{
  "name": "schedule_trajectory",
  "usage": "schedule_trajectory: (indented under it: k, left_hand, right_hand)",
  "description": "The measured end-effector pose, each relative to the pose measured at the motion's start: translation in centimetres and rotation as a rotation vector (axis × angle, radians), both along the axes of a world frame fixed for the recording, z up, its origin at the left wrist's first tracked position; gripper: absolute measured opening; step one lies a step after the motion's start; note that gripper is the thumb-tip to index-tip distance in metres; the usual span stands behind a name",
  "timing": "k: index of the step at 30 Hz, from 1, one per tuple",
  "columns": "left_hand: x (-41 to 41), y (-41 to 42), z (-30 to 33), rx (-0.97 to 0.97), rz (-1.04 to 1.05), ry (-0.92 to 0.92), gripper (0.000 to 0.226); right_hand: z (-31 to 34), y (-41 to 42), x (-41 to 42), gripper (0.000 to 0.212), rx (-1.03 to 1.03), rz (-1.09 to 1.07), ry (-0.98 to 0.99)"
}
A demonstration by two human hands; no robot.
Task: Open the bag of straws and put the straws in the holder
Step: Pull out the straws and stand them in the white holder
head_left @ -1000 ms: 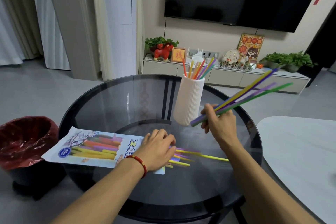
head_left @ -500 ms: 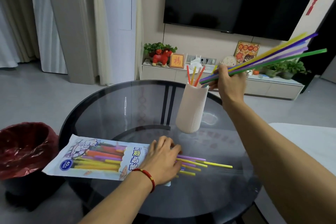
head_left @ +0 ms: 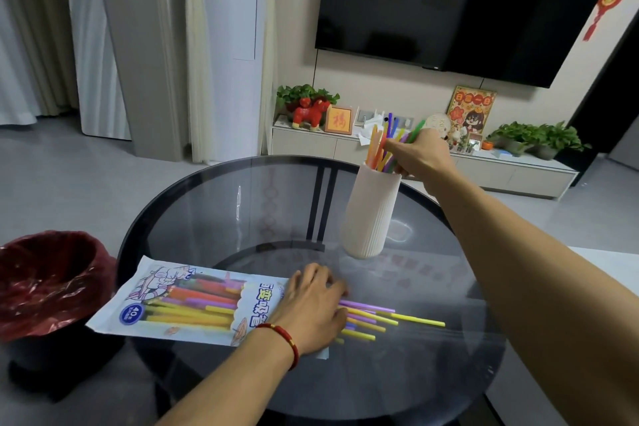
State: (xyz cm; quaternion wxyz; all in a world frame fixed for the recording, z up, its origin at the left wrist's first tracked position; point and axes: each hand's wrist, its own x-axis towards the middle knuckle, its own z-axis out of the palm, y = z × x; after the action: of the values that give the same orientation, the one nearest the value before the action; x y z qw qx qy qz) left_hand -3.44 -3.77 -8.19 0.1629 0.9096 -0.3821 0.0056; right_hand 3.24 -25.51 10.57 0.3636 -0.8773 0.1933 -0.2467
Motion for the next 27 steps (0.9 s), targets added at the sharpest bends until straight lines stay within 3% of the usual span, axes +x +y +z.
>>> schedule_trajectory:
  k: [4, 8, 11, 15, 18, 20, 22, 24, 27]
  left_hand:
    - [0.1, 0.3, 0.4, -0.036, -0.011, -0.008, 0.047]
    - [0.4, 0.9, 0.6, 0.077, -0.041, 0.039, 0.088]
    - [0.7, 1.8, 0.3, 0.249, -0.051, 0.099, 0.119]
    - [1.3, 2.4, 0.0, 0.307, -0.072, 0.078, 0.129]
    - [1.5, 2.3, 0.2, 0.271, -0.063, 0.039, 0.119]
    - [1.6, 2.2, 0.2, 0.225, -0.045, 0.004, 0.11]
    - [1.8, 2.1, 0.3, 0.179, -0.035, -0.027, 0.104]
    - [1.9, 2.0, 0.4, 0.138, -0.039, -0.039, 0.1]
    - [1.8, 1.8, 0.5, 0.098, -0.044, -0.075, 0.096]
  right_hand:
    - [0.5, 0.3, -0.8, 0.035, -0.023, 0.022, -0.086]
    - [0.6, 0.6, -2.1, 0.04, -0.087, 0.025, -0.234]
    - [-0.1, 0.7, -3.5, 0.03, -0.181, -0.03, -0.421]
    - [-4.0, -0.1, -6.7, 0.016, -0.258, -0.098, -0.557]
    - [-8.6, -1.2, -8.9, 0.019, -0.218, 0.023, -0.21]
    - [-12.2, -1.1, -10.5, 0.029, -0.269, 0.254, 0.131]
    - [-15.1, 0.1, -11.8, 0.036, -0.302, 0.471, 0.346]
    - [-17.2, 1.4, -12.3, 0.04, -0.411, 0.566, 0.425]
    - [-18.2, 3.2, -12.2, 0.044, -0.51, 0.542, 0.412]
